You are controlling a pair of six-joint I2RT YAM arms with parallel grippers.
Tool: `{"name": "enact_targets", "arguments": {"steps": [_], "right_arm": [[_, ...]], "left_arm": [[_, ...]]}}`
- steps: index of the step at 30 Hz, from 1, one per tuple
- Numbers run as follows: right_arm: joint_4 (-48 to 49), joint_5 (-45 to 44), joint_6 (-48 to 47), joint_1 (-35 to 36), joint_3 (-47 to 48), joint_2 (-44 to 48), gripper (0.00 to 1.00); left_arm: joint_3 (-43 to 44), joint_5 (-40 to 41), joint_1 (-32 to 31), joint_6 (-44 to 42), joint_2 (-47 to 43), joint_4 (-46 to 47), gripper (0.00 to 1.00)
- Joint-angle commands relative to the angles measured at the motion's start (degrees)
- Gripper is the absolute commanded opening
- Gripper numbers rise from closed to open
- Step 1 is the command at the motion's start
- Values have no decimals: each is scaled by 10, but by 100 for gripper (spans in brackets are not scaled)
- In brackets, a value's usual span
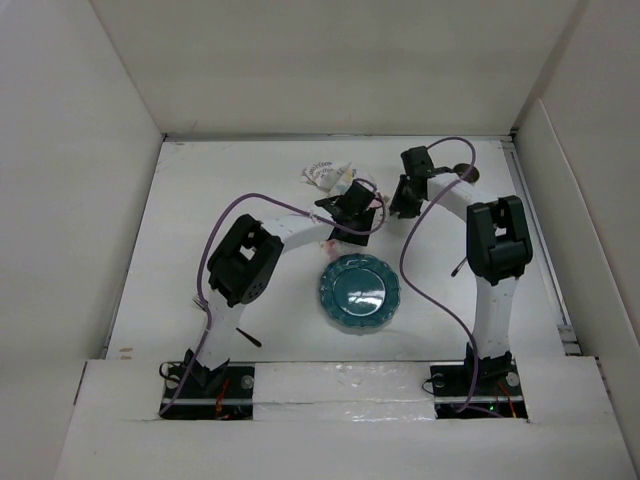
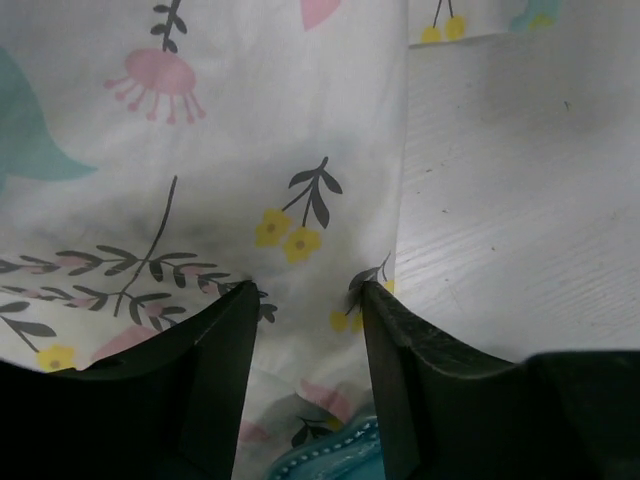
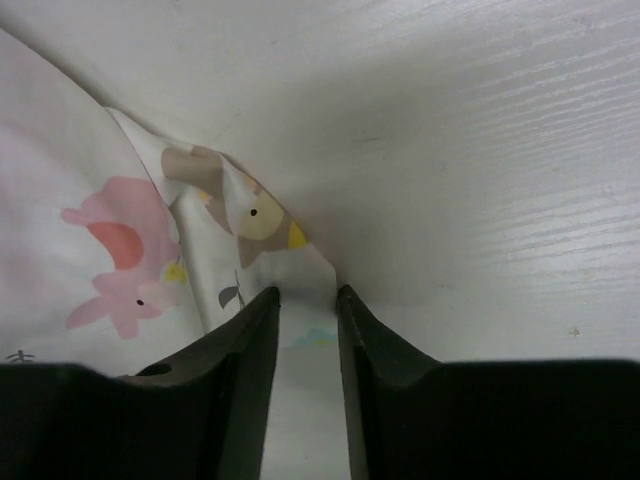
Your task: Set the dinner table for one person
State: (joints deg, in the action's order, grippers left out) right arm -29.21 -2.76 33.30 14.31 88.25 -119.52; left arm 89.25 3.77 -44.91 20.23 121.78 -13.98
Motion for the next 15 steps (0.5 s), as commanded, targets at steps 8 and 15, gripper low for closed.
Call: {"name": "enact_targets", "arguments": {"steps": [8,15], "right_arm": [[42,43,12,-4,-9,49,0],[55,51,-23,-10,33,148,0]], "left_arm": [[22,35,12,-25,-22,-13,0],[-15,-105,146,29,-191,37,0]]}}
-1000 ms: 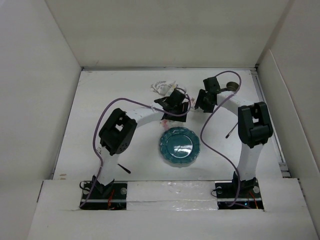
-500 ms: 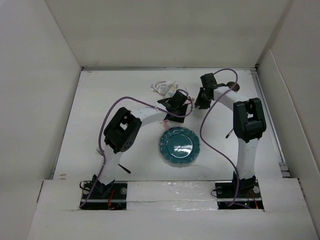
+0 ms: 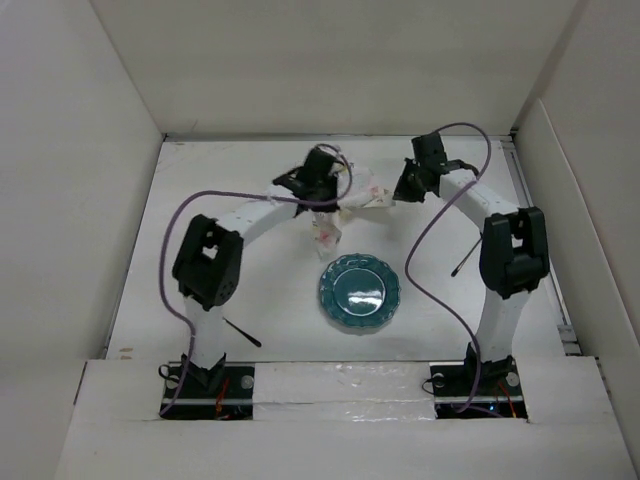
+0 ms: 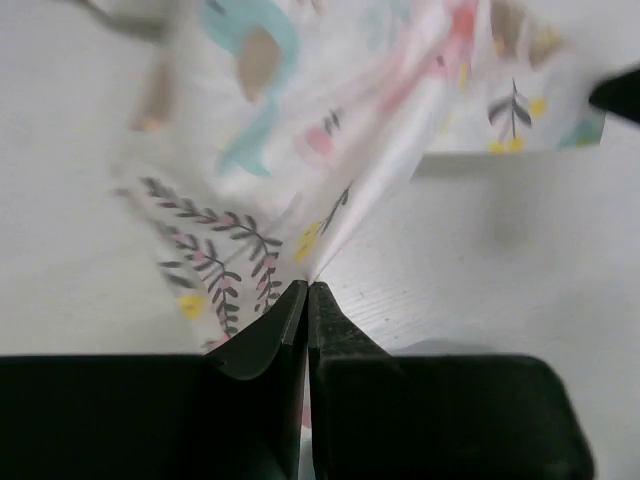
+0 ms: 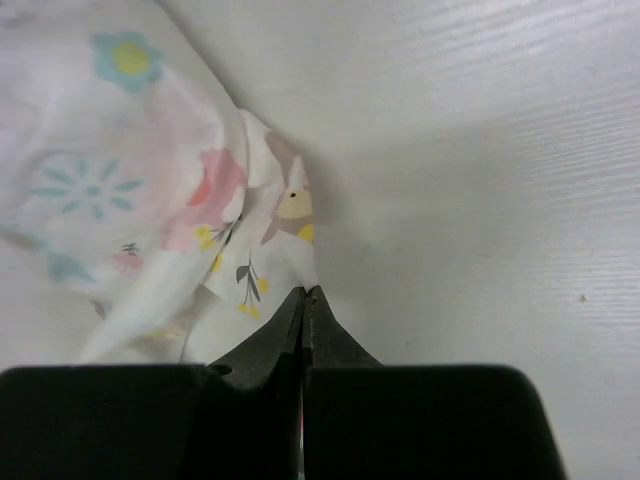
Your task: Set the dinner table for one person
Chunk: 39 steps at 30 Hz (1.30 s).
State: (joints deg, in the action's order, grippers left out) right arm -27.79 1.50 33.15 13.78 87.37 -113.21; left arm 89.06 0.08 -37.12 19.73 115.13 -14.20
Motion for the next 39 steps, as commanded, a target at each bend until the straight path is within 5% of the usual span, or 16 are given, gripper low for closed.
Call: {"name": "enact_targets", "arguments": {"steps": [1,8,13,17,21,25,27,32,33,37,39], "right_arm": [[45,15,-22,-5,46,99,0],[47,57,-29,-10,50,236,0],[62,86,-18,-16,68,276,0],[45,93,-26,-29,181,203,0],[-22,129,-13,-46,469,85,0],[-46,173,17,-72,647,19,0],[-15,191,20,-72,604,63,0],[81,185,-24,-48,190,228,0],[95,180,-31,-48,133,247,0],[79,142,-72,-22,-62,288,0],[86,117,-74,-17,-137,299,0]], "left_arm": [[-20,-88,98,41,-163,47,0],[-61,-210,221,109,-312,93,0],[-70,-274,294,168,-340,137,0],[1,-304,325,184,-285,154,0],[109,-351,349,247,-205,180,0],[165,-324,355,285,-220,231,0],[155,-313,355,276,-240,238,0],[-73,-251,366,260,-354,251,5],[-116,-240,366,258,-369,249,10],[-278,-132,381,203,-411,178,54],[-298,-99,373,161,-408,152,58]]}}
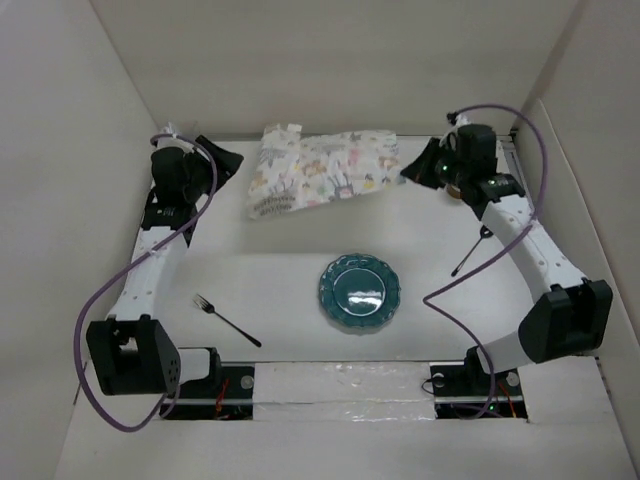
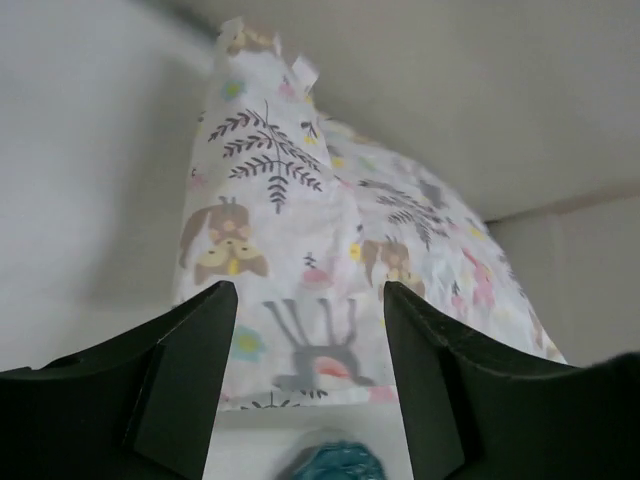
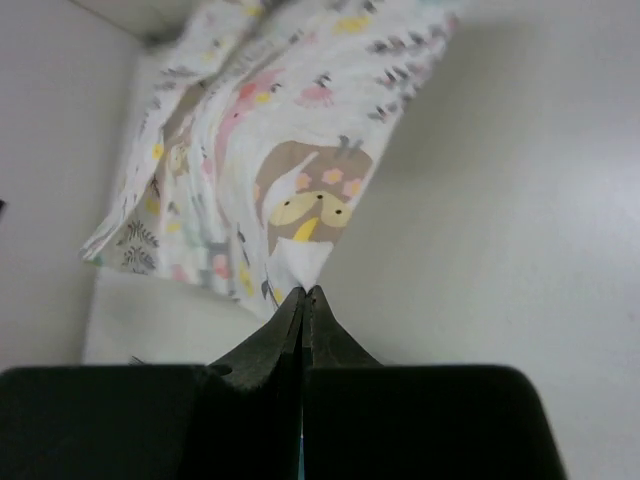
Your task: Set the dinner table for one person
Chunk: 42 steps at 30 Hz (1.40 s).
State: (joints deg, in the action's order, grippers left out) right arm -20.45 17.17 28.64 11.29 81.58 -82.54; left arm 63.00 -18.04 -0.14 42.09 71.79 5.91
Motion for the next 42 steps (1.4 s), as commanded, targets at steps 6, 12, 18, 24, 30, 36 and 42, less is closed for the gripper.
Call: {"name": "enact_targets", "arguments": {"steps": [6,12,18,24,30,36,42], "right_arm": [[31,-71,-17,14,-140,-51,0],[46,-85,-3,14,-136,-87,0],[45,-96,5,1,-127,-90,0],[48,-89,4,1,-132,-85,0],[48,-86,4,1,-146,-76,0],[51,-80,2,-4,-157,-73,0],[46,-79,0,-9,-160,-71,0]], "left_arm": [[42,166,-132,-229,63,-112,41],[84,244,-275,-266,178,-193,30],[49,284,-288,-271,228,-187,21],[83,307,-305,-303,307,-171,28],[103,277,-305,-307,351,-165,39],[117,270,-311,-313,382,-156,43],[127,277,-311,-322,399,-149,39]]}}
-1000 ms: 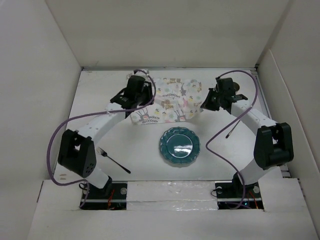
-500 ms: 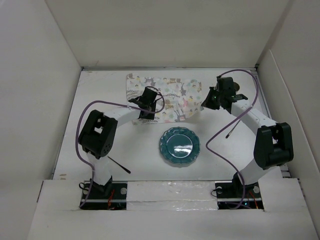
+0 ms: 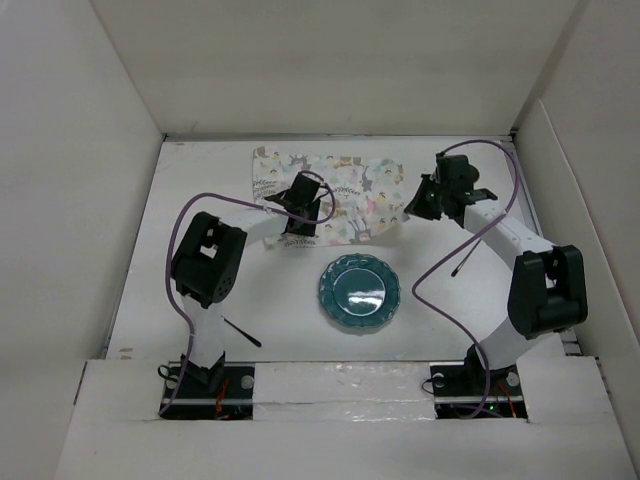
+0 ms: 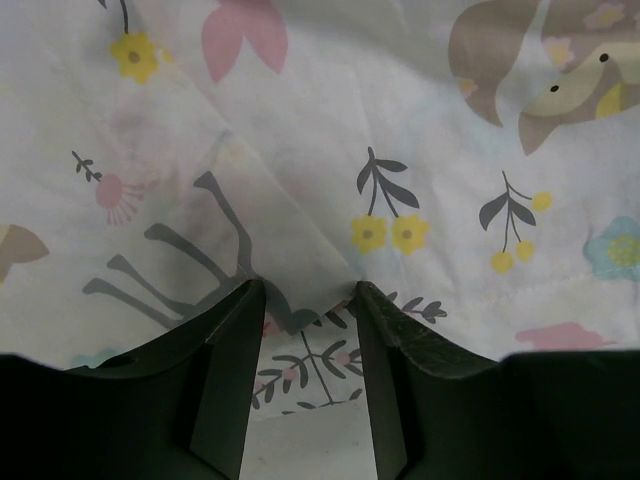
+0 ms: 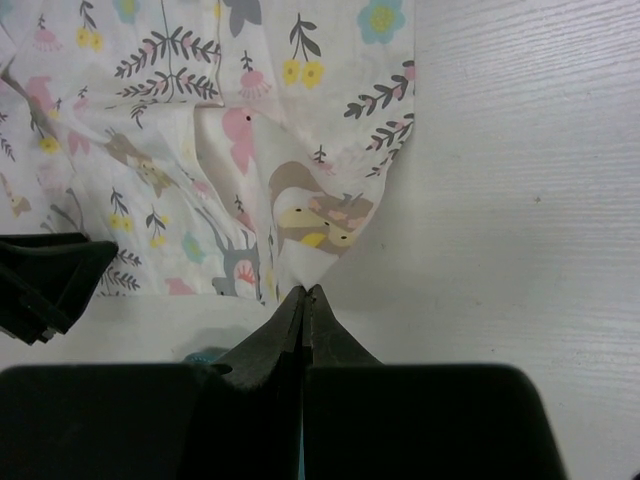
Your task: Set the dinner table for one person
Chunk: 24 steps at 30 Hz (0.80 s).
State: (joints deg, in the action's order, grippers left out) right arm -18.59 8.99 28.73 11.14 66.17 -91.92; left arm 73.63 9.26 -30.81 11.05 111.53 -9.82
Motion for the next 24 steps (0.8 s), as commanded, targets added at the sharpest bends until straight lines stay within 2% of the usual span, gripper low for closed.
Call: {"name": "enact_targets", "arguments": {"steps": [1,6,7,8,10,15,19,24], "right_arm": [[29,1,-1,-8,-7,23,0],[29,3,0,-13,-7,26,0],[29,2,0,-13,-7,25,0],[29,1,0,-13,-8,25,0],[29,-2,1,-13,-9,24,0],[26,-13,2,-23,-15,25,0],[18,-17,10,-35,-12,23,0],[13,1,22,-46,4,48,0]], "left_arm": [[21,4,-4,-13,5,6,38],[18,9,-4,-18,15,7,28],[14,14,-4,-16,6,14,9],[13,16,-4,-16,6,14,9],[15,22,-4,-9,-7,12,0],[8,34,-4,13,-86,12,0],[-36,30,37,60,-174,28,0],[-71,-34,138,132,-292,22,0]]}}
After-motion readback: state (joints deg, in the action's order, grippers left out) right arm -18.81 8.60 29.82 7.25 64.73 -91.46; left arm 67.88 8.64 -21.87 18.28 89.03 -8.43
